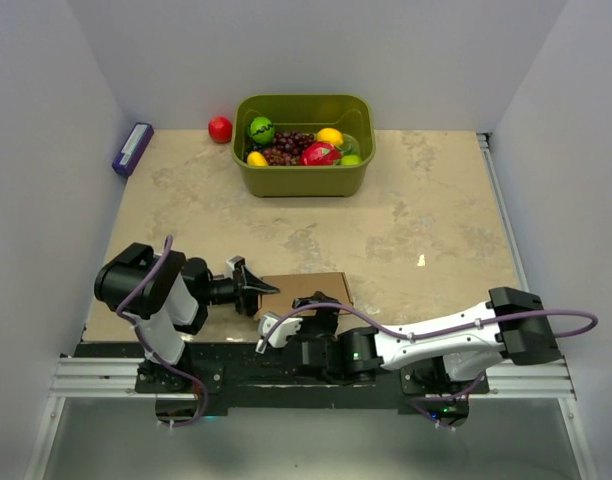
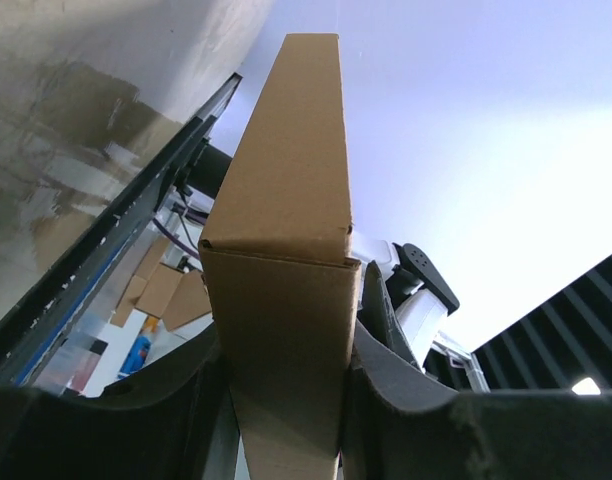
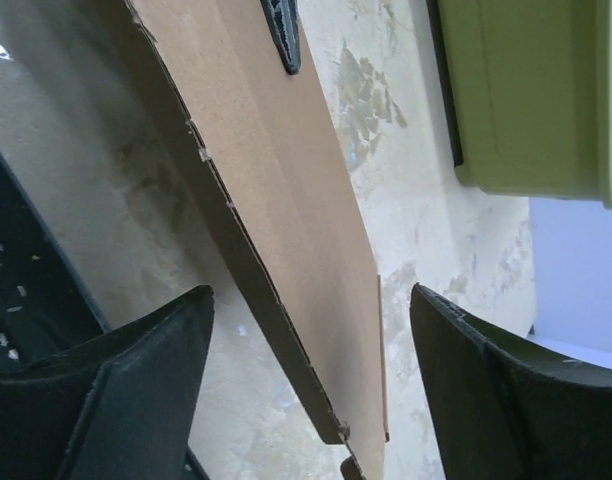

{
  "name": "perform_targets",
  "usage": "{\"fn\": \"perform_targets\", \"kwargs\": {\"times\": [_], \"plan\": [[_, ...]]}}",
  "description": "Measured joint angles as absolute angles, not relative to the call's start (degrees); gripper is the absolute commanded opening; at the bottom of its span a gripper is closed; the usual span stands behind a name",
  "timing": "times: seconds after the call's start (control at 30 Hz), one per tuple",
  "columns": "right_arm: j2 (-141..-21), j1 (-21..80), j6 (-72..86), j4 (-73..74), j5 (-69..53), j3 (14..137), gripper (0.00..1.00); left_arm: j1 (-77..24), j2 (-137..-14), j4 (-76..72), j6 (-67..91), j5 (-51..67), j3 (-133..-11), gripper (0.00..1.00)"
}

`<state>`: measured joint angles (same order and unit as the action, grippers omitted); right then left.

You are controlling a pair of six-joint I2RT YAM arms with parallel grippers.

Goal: Fold the paper box

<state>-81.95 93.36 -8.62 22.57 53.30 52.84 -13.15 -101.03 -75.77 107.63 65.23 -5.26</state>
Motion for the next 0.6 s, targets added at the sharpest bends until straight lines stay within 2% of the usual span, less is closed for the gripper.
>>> {"fn": "perform_targets", "kwargs": {"times": [0.3,0.43,0.57,0.6], "plan": [[-83.24,90.65,-11.70,18.85,54.04,51.81,0.57,-13.13,-99.50,-75.83,111.42,66.02,-4.78,0.03],[-83.83,87.18,-12.23,18.70,50.24,51.81,0.48,-12.84,-98.98,-75.75,112.42,65.76,-4.71,0.03],[-83.83,84.82,-13.67,19.53,45.06,51.88,0.37,-12.43,-98.70,-75.55,112.97,65.06,-4.71,0.11],[-83.83,84.62,-14.09,19.79,44.27,51.90,0.30,-12.40,-98.65,-75.44,112.97,64.97,-4.71,0.14]]}}
